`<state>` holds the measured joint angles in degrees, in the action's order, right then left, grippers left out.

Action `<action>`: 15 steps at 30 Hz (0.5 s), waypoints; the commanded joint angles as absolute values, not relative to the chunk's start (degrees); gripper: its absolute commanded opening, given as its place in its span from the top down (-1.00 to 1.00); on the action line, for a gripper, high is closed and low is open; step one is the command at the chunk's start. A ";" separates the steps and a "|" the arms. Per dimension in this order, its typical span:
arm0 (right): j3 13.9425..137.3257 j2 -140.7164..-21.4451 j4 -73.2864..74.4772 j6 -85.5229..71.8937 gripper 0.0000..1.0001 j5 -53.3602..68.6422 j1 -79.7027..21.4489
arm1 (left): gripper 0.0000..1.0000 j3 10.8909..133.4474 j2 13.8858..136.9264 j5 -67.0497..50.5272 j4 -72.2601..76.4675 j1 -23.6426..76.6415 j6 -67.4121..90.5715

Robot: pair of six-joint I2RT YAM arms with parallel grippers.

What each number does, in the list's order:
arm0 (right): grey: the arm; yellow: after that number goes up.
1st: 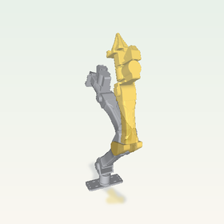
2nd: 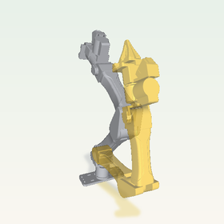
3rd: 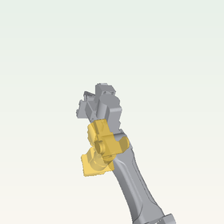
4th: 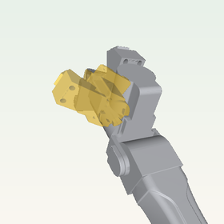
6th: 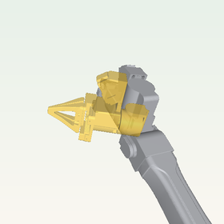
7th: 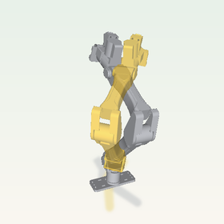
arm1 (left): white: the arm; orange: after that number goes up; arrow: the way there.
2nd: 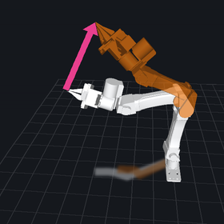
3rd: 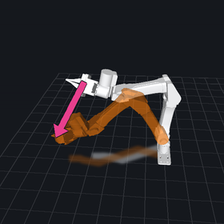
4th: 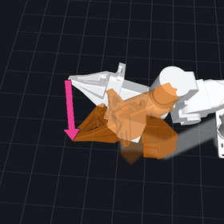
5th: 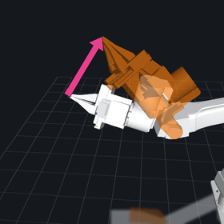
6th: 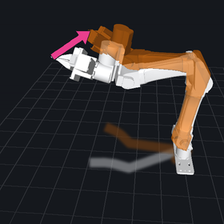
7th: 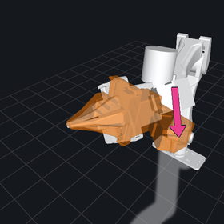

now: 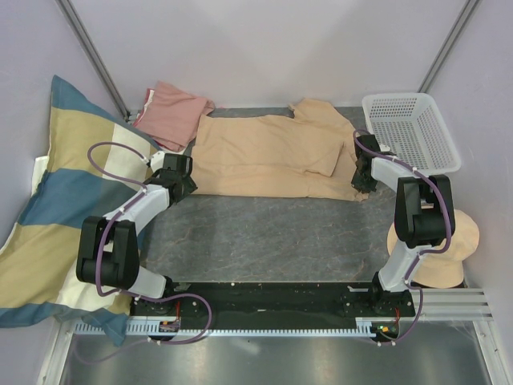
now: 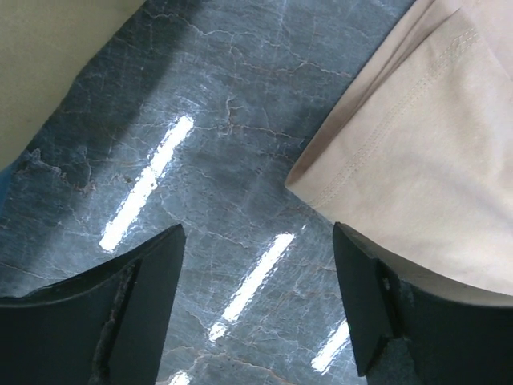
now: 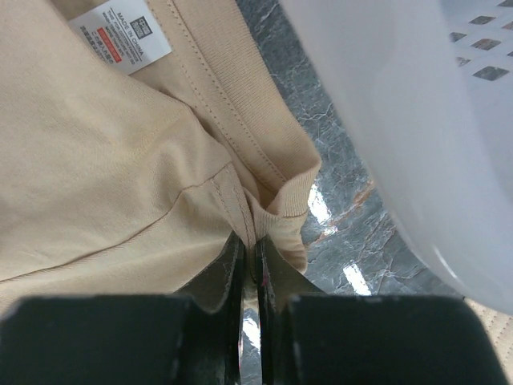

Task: Fold and stack the t-shirts
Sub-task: Fold the flattened tshirt in 1/3 of the way

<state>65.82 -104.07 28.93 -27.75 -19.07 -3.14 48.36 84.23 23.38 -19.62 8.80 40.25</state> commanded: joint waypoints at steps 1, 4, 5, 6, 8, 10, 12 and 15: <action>66.97 -104.06 27.95 -27.86 0.80 -19.51 -2.90 | -0.51 49.48 84.46 22.76 -16.44 9.23 39.90; 66.97 -104.06 27.86 -27.86 0.80 -19.16 -2.90 | -0.49 50.10 85.95 22.59 -15.47 9.14 39.46; 66.97 -103.98 27.86 -27.86 0.80 -19.16 -2.99 | -0.48 50.71 86.39 22.41 -14.77 9.14 39.03; 66.97 -104.06 27.86 -27.86 0.80 -19.16 -2.90 | -0.47 51.06 87.44 22.24 -14.33 9.23 38.76; 66.97 -104.15 27.86 -27.69 0.80 -19.07 -2.90 | -0.45 52.03 88.24 21.80 -12.84 9.23 37.71; 66.80 -103.97 27.86 -27.69 0.81 -19.25 -2.90 | -0.40 52.82 89.55 21.62 -12.04 9.14 36.92; 66.88 -104.06 27.86 -27.68 0.81 -19.16 -2.90 | -0.38 54.31 90.61 21.45 -10.99 9.14 35.78; 66.80 -104.24 27.86 -27.60 0.81 -18.90 -2.90 | -0.36 56.25 92.11 21.45 -9.85 9.23 34.02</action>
